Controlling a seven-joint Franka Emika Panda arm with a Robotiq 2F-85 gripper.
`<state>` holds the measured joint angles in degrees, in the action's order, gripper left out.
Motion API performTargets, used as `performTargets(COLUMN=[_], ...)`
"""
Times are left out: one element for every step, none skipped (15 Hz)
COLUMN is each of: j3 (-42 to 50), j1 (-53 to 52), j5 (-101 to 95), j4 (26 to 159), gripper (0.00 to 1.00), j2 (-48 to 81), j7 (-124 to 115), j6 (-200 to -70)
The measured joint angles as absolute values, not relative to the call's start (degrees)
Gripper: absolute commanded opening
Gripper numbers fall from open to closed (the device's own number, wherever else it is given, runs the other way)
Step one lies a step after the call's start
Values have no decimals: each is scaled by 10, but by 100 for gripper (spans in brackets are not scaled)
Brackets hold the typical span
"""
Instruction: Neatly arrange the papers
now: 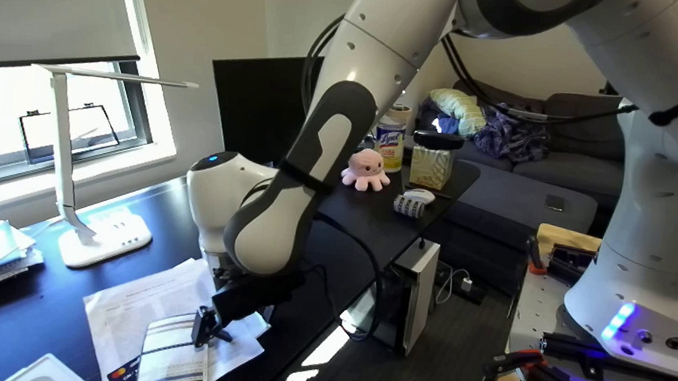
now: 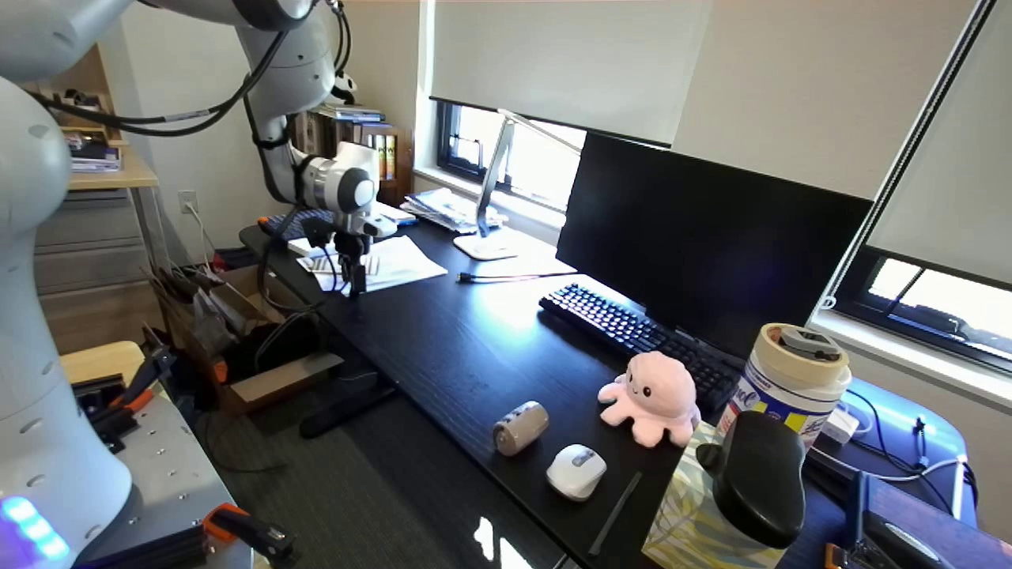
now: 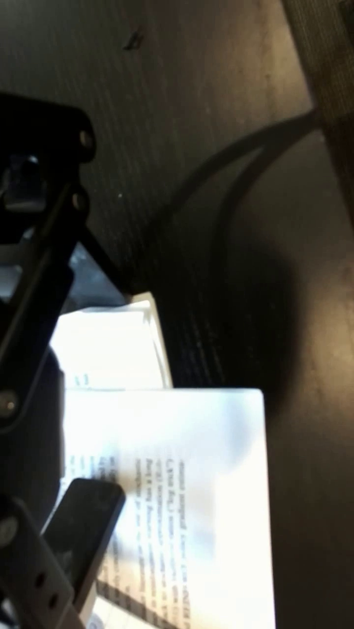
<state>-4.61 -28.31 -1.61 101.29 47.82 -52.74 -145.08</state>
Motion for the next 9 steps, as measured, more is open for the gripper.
performTargets(j3=[-47, -49, -49, -50, -50, -50, -49, -47, -43], j1=[-283, -283, -283, -284, -284, -285, -285, -286, -287], j5=[-13, -11, -10, -10, -10, -10, -10, -10, -12], j4=[1021, 1029, 1036, 1044, 1052, 1061, 1071, 1080, 1088], gripper=[100, 100, 100, 100, 100, 100, 100, 100, 100], j2=[474, 470, 465, 461, 456, 449, 442, 434, 427], j7=[-527, -527, -527, -527, -527, -527, -528, -528, -528], j6=[-1451, -1451, -1451, -1451, -1451, -1451, -1451, -1451, -1451])
